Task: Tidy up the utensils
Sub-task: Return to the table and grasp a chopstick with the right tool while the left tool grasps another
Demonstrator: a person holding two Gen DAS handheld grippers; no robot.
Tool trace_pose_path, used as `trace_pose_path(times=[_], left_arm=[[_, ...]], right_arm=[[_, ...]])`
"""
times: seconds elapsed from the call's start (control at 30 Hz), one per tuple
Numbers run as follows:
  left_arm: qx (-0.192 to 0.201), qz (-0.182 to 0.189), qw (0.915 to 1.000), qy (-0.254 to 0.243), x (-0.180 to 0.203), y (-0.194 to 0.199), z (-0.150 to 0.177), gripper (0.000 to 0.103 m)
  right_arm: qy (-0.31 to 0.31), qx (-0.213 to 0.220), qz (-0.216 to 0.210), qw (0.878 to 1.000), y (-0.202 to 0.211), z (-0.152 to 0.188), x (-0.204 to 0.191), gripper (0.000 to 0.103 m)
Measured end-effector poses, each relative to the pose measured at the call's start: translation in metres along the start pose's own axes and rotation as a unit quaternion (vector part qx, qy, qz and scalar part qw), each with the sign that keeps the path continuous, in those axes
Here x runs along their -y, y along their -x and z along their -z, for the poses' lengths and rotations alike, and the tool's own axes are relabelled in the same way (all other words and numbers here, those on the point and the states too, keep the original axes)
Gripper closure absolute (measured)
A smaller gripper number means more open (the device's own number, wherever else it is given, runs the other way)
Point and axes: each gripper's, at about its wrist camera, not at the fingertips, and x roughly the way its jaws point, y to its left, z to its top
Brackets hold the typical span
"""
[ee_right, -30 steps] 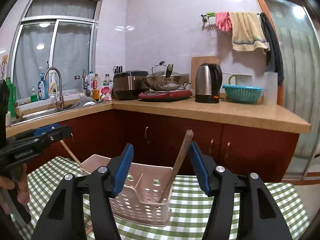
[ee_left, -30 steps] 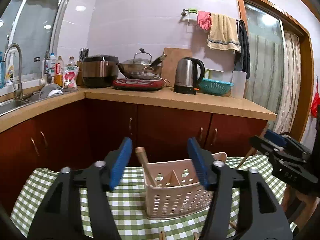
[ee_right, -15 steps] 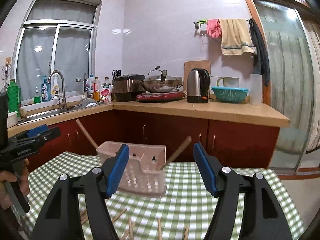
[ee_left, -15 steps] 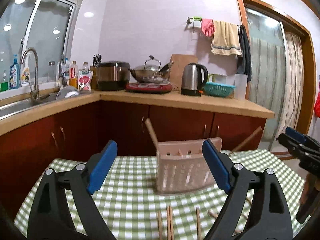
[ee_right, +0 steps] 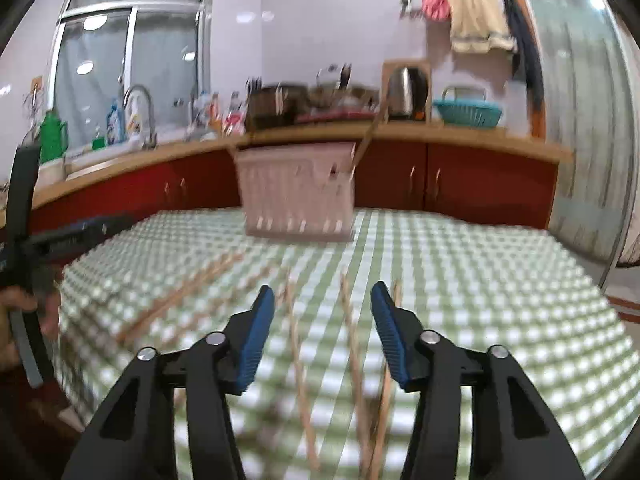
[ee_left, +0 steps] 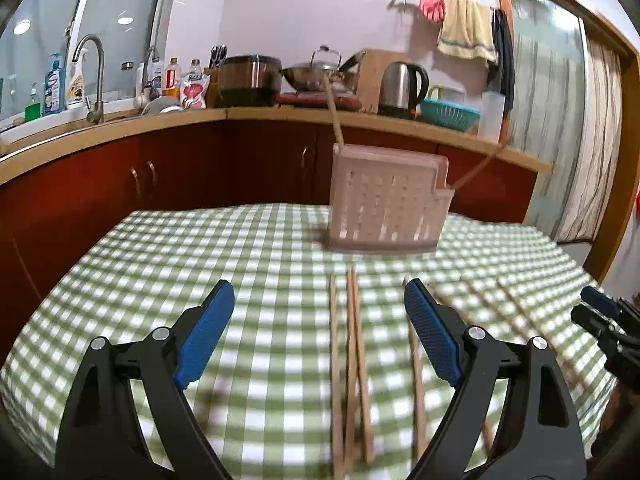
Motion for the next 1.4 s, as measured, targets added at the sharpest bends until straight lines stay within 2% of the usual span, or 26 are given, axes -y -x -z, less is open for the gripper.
trace_pose_path(times=[0.17, 0.33, 0.4, 0.47, 0.77, 0.93, 1.4], left_arm=[[-0.024, -0.008, 0.9997, -0.004, -0.002, 0.004, 0.027, 0.020], [-0.051, -0.010, 0.9986, -0.002, -0.005, 0.004, 0.049, 0.025], [-0.057, -0.010, 0.9983, -0.001, -0.005, 0.004, 0.054, 0.026], [-0.062, -0.011, 0.9980, -0.005, -0.004, 0.004, 0.057, 0.031], [-0.092, -0.006, 0.9957, -0.008, -0.003, -0.005, 0.069, 0.046], [-0.110, -0.014, 0.9939, -0.001, -0.010, -0.014, 0.072, 0.049], [-0.122, -0.015, 0.9921, -0.025, -0.003, -0.023, 0.075, 0.048]], right_arm=[[-0.010, -0.044, -0.014, 0.999, -0.005, 0.041, 0.002, 0.068], [-0.003, -0.059, -0.020, 0.998, -0.006, 0.056, -0.002, 0.075], [-0.004, -0.065, -0.025, 0.998, -0.008, 0.059, -0.002, 0.090], [-0.006, -0.071, -0.027, 0.997, -0.009, 0.062, -0.002, 0.095], [0.005, -0.071, -0.020, 0.997, -0.008, 0.058, -0.007, 0.096], [0.011, -0.074, -0.021, 0.997, -0.010, 0.058, -0.010, 0.096], [0.010, -0.078, -0.022, 0.997, -0.012, 0.058, -0.012, 0.096]])
